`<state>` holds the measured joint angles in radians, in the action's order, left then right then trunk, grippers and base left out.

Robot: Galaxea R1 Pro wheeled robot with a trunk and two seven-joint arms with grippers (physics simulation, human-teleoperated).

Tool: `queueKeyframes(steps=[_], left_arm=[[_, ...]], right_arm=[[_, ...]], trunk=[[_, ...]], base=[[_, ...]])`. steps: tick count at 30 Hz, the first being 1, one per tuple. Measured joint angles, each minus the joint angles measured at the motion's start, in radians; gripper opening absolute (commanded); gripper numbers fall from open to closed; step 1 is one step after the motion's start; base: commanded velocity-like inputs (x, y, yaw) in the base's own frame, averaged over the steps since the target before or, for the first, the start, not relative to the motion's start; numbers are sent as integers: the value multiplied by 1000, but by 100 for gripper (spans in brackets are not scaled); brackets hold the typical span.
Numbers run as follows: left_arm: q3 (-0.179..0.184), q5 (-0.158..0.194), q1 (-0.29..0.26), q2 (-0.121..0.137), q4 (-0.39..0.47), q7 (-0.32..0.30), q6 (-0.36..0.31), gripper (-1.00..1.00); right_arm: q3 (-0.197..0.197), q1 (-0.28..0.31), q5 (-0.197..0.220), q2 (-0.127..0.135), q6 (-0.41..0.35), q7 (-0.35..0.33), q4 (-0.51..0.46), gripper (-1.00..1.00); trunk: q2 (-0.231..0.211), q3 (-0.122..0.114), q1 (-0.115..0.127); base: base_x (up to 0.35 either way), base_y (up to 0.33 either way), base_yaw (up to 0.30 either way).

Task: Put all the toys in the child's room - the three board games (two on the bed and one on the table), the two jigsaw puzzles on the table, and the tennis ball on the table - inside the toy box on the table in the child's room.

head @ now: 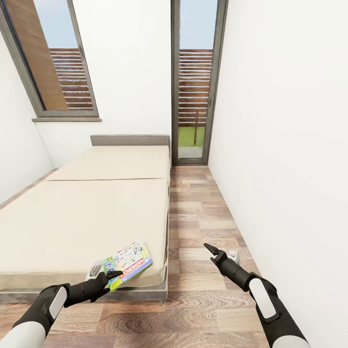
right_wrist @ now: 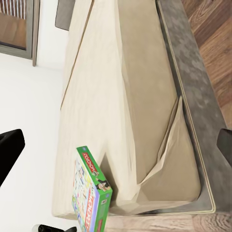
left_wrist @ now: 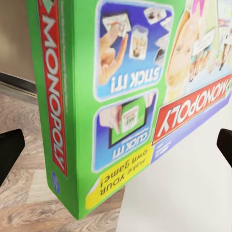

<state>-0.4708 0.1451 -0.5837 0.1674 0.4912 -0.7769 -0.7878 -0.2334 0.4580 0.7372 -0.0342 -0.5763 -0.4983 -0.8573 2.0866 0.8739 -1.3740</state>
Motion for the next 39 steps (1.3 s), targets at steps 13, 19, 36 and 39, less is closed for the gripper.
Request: queueKeyframes(steps=[13,19,36,39], left_arm=[[0,0,0,0,0,0,0,100],[0,0,0,0,0,0,0,100],[-1,10,0,0,0,1,-5,-100],[0,10,0,0,0,1,-5,-100]], right_arm=[[0,0,0,0,0,1,0,100],[0,0,0,0,0,1,0,100],[0,0,0,0,0,0,0,100],[0,0,0,0,0,-1,0,100]], trunk=[[0,0,0],[0,0,0],[0,0,0],[0,0,0]], base=[[0,-3,0],[0,0,0],[0,0,0],[0,0,0]])
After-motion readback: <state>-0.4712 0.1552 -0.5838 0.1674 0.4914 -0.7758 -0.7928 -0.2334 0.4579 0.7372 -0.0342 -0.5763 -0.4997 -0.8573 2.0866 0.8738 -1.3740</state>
